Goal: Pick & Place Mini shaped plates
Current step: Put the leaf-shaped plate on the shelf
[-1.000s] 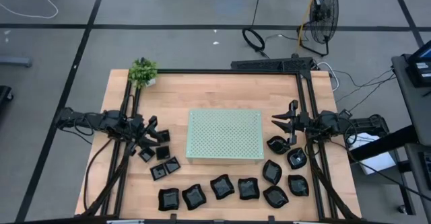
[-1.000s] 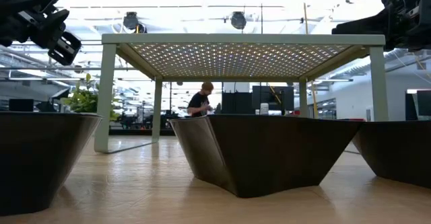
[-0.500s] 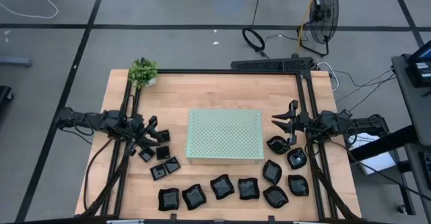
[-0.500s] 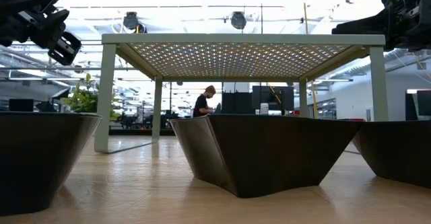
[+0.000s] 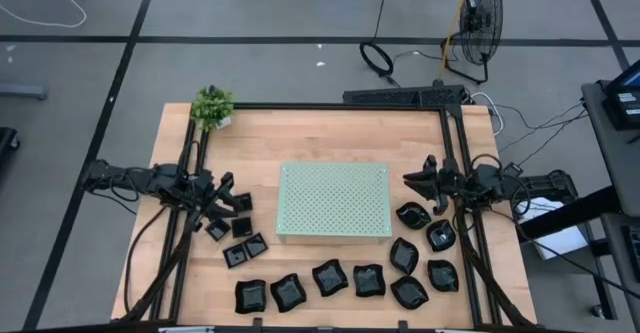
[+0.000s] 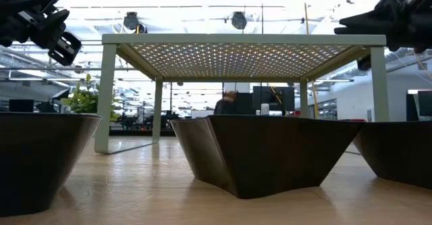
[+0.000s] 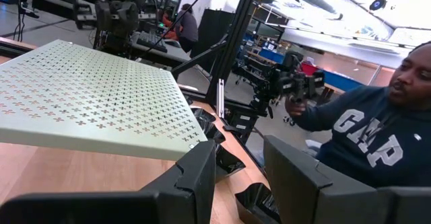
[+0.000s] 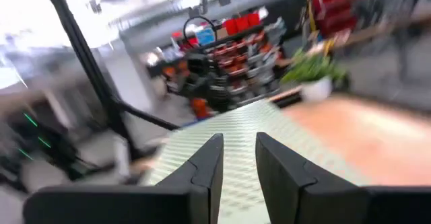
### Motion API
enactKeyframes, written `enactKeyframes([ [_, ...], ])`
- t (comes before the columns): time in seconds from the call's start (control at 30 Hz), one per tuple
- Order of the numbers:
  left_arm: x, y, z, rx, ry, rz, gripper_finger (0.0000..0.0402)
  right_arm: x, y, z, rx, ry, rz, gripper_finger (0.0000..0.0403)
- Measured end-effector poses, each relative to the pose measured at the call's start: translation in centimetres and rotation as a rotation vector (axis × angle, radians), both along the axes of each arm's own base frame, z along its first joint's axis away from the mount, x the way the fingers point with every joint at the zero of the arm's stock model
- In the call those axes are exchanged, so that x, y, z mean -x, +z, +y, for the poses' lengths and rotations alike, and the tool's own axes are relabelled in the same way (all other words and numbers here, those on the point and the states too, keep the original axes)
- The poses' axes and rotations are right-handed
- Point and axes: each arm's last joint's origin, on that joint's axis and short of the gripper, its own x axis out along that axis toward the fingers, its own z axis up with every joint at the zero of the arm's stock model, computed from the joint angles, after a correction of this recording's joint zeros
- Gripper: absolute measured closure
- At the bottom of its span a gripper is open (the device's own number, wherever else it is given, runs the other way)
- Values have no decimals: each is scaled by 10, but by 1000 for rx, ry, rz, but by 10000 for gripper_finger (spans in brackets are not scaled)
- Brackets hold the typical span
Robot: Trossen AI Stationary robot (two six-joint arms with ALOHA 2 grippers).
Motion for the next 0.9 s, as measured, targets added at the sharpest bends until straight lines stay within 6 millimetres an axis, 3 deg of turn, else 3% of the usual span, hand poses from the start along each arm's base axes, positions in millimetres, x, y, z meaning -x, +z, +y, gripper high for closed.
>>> enactKeyframes([
  [0.47, 0, 0, 0, 0, 0, 0, 272, 0, 2, -1, -27, -19, -25, 328],
  [0.8, 0, 0, 0, 0, 0, 0, 272, 13, 36, 2, 187, 37, -398, 327],
  [0.9, 0, 0, 0, 0, 0, 0, 272, 12, 38, 3, 230, 49, -391, 316],
])
